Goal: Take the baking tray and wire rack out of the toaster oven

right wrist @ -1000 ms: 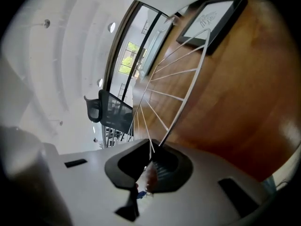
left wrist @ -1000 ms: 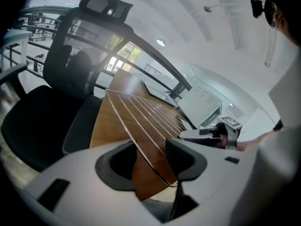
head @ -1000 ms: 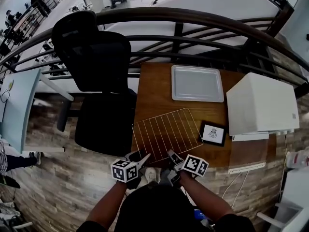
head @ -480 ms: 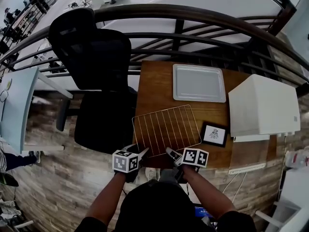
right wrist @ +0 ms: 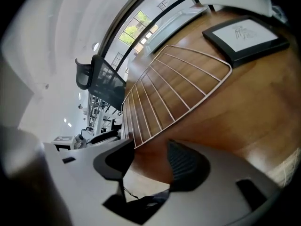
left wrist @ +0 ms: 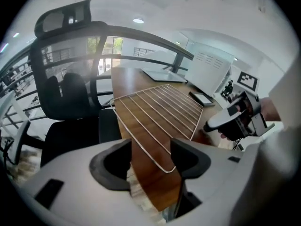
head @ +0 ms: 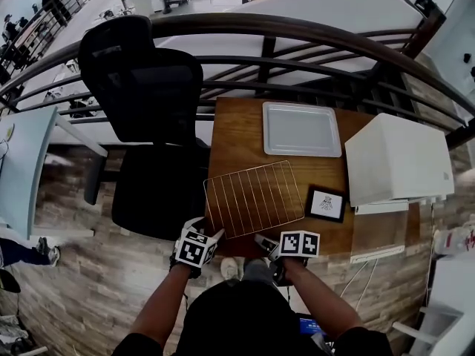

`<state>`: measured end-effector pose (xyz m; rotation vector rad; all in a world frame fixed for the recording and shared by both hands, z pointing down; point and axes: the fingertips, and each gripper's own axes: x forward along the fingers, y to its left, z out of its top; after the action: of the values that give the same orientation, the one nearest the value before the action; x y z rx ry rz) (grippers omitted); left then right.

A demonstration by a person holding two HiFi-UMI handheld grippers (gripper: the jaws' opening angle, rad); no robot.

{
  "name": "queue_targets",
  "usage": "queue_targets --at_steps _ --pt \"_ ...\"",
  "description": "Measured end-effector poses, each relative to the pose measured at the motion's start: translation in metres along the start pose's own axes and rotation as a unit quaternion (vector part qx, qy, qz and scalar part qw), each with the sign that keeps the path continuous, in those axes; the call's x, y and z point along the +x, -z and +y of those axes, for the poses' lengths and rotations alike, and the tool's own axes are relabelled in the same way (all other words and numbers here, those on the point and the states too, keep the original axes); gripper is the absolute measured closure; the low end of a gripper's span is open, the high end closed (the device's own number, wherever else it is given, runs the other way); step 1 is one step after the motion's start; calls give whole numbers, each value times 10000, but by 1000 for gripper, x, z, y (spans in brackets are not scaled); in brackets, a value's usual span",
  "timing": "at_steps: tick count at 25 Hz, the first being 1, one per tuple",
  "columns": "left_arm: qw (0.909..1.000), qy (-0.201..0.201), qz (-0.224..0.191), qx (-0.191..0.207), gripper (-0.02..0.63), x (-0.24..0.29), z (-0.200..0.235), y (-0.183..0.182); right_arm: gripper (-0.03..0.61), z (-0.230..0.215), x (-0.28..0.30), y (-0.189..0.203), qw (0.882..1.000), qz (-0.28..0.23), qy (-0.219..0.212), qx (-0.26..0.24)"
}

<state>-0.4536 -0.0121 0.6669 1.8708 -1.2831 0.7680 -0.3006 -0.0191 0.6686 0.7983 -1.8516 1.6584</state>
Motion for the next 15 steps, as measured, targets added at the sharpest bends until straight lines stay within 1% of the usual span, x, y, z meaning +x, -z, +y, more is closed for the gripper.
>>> queue_targets --at_steps 3,5,6,8,11,13,15 --pt "9999 21 -131 6 350 -6 -5 -2 365 4 -5 3 9996 -114 79 -238" --pt "9994 17 -332 45 352 -11 -7 -7 377 8 -8 1 9983 -237 104 -513" --pt "9989 17 -474 52 371 -14 -8 -11 399 11 -11 -1 9970 -337 119 -694" --pt "9969 14 -790 55 427 -24 -10 -22 439 19 -22 -9 9918 -616 180 -1108" --pt "9917 -15 -1281 108 486 -45 -14 -41 499 30 -50 -24 9777 -1211 290 -1692" --pt "9862 -44 -1645 166 537 -62 -18 -55 546 39 -76 -36 9660 -1722 329 -1902" --pt "9796 -65 -1995 227 560 -80 -21 -69 563 49 -102 -47 9536 -2212 332 -2014"
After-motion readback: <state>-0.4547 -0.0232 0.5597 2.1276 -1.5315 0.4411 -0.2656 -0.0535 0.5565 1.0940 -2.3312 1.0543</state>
